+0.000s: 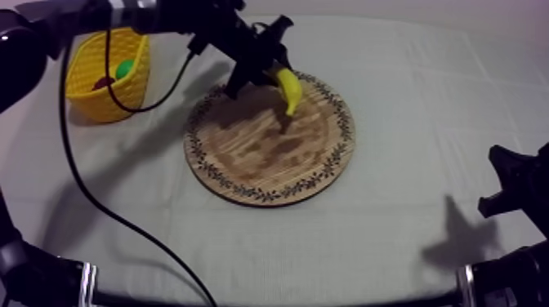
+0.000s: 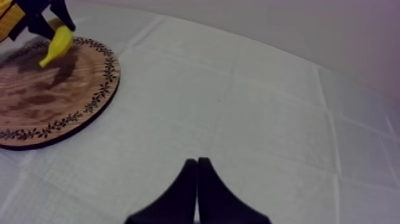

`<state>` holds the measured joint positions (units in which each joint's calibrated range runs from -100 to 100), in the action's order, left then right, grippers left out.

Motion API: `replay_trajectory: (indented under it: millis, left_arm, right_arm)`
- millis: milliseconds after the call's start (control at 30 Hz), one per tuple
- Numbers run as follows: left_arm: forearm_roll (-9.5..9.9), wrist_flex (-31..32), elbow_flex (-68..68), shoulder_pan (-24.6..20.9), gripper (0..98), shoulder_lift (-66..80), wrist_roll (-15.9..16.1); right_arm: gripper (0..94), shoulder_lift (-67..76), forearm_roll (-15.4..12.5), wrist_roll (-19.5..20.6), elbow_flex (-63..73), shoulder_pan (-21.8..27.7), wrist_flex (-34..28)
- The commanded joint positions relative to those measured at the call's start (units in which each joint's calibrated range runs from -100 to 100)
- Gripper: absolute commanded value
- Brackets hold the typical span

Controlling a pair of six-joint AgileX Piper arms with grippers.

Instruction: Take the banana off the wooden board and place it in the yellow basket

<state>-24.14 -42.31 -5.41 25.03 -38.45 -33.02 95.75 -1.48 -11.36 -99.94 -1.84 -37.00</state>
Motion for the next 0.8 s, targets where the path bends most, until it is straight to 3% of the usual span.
replay_trajectory:
  millis: [0, 367, 767]
  left_arm:
    - [0.09, 0.3, 2.8, -1.0, 20.2, 4.2, 0.4]
    - [0.14, 2.4, 20.2, -7.3, 19.7, 21.9, 6.6]
    - [0.98, 0.2, 36.7, -17.4, 22.2, 35.9, 22.4]
  right_arm:
    - [0.3, 0.0, 0.0, 0.0, 0.0, 0.0, 0.0]
    - [0.3, 0.0, 0.0, 0.0, 0.0, 0.0, 0.0]
    - [0.3, 0.0, 0.0, 0.0, 0.0, 0.0, 0.0]
